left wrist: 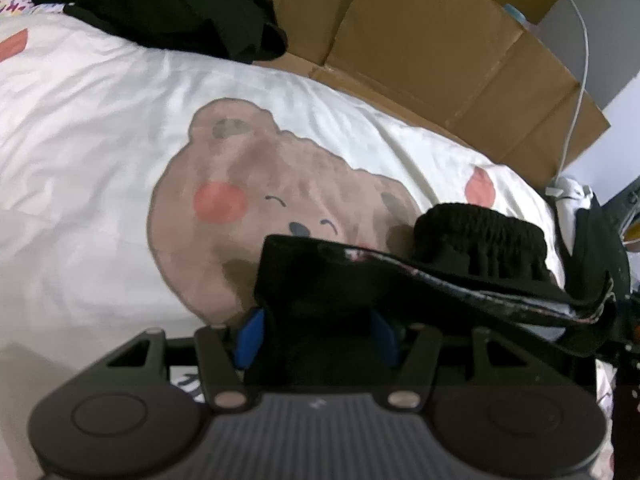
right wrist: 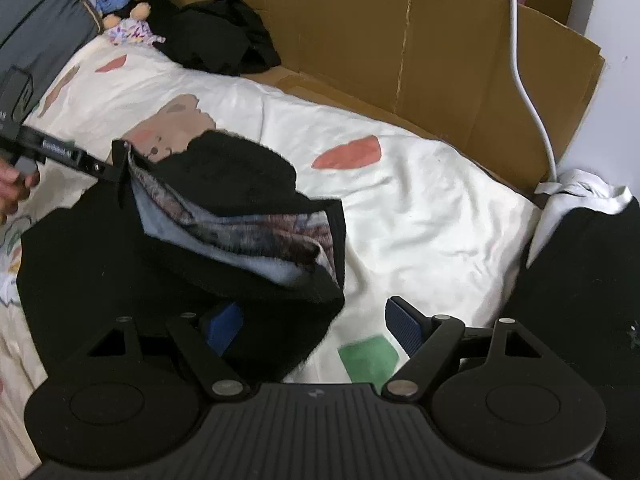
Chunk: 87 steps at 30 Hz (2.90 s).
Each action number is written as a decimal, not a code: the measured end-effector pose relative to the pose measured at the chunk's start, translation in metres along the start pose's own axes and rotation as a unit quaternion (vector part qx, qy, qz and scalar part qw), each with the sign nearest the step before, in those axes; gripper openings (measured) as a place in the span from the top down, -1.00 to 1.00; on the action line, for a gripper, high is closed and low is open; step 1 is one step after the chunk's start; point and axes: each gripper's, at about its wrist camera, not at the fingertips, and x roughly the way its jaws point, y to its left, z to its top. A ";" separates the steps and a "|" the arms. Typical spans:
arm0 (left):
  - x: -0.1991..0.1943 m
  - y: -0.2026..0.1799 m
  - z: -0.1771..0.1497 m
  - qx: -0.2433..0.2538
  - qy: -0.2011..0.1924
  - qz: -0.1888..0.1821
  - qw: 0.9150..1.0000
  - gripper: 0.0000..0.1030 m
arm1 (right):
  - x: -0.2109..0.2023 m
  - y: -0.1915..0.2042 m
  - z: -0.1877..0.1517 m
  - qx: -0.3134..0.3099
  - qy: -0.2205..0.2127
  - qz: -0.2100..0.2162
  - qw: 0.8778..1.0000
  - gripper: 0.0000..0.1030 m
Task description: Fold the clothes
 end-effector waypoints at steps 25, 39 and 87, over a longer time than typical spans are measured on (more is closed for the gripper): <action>-0.023 0.015 0.011 -0.050 -0.015 0.029 0.998 0.06 | -0.016 -0.043 0.001 0.110 -0.021 -0.017 0.994 0.06; -0.028 0.005 -0.001 0.003 -0.019 0.024 1.000 0.08 | -0.019 -0.031 -0.006 0.082 -0.030 0.028 0.996 0.09; 0.004 0.020 0.000 -0.014 -0.025 0.033 0.999 -0.19 | 0.038 -0.045 0.020 0.189 0.015 0.050 0.981 -0.33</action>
